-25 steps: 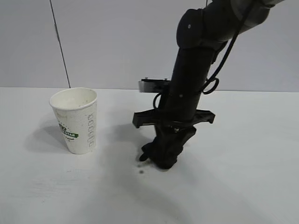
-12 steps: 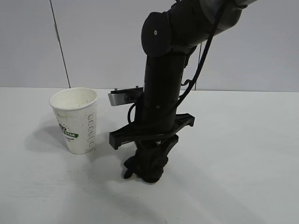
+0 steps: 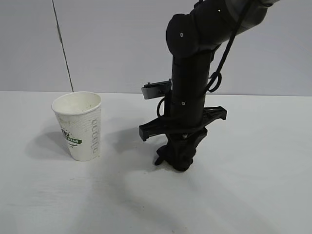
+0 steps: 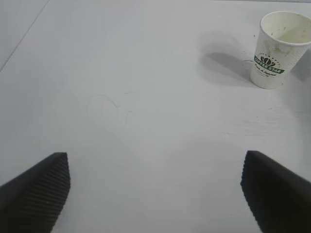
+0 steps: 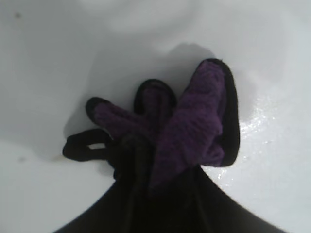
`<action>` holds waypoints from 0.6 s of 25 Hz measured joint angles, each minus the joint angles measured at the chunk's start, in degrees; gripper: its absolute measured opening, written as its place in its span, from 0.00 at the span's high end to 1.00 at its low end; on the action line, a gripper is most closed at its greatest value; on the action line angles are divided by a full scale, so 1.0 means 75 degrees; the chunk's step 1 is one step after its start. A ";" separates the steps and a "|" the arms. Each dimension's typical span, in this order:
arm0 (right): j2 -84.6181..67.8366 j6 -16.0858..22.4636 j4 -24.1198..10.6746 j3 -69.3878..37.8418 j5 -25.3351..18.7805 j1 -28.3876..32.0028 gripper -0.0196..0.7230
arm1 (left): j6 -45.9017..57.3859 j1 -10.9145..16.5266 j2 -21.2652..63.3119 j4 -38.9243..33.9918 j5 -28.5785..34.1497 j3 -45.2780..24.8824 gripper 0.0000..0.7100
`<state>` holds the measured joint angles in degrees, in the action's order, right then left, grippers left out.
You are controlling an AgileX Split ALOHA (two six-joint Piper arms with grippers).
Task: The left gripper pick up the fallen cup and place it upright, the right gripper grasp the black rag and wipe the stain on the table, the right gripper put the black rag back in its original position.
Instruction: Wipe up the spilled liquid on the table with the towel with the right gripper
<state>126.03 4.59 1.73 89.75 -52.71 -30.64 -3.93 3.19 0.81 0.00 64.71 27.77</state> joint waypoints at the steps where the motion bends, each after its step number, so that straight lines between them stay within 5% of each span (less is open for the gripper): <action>1: 0.0000 -0.0241 0.0443 0.0000 0.0000 -0.0034 0.77 | 0.0000 0.0000 0.0000 0.0000 0.0000 0.0000 0.03; 5: 0.0000 -0.1321 0.1923 -0.0007 0.0120 -0.0392 0.77 | 0.0000 0.0000 0.0000 0.0000 0.0000 0.0000 0.03; 8: 0.0000 -0.1513 0.2176 -0.0007 0.0322 -0.0538 0.77 | 0.0000 0.0000 0.0000 0.0000 0.0000 0.0000 0.03; 11: 0.0000 -0.1390 0.1830 -0.0007 0.0453 -0.0523 0.77 | 0.0000 0.0000 0.0000 0.0000 0.0000 0.0000 0.03; 15: 0.0000 -0.0334 0.0150 -0.0009 0.0436 -0.0455 0.77 | 0.0000 0.0000 0.0000 0.0000 0.0000 0.0000 0.03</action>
<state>126.03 2.08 2.86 89.69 -49.44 -34.05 -3.93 3.19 0.81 0.00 64.71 27.77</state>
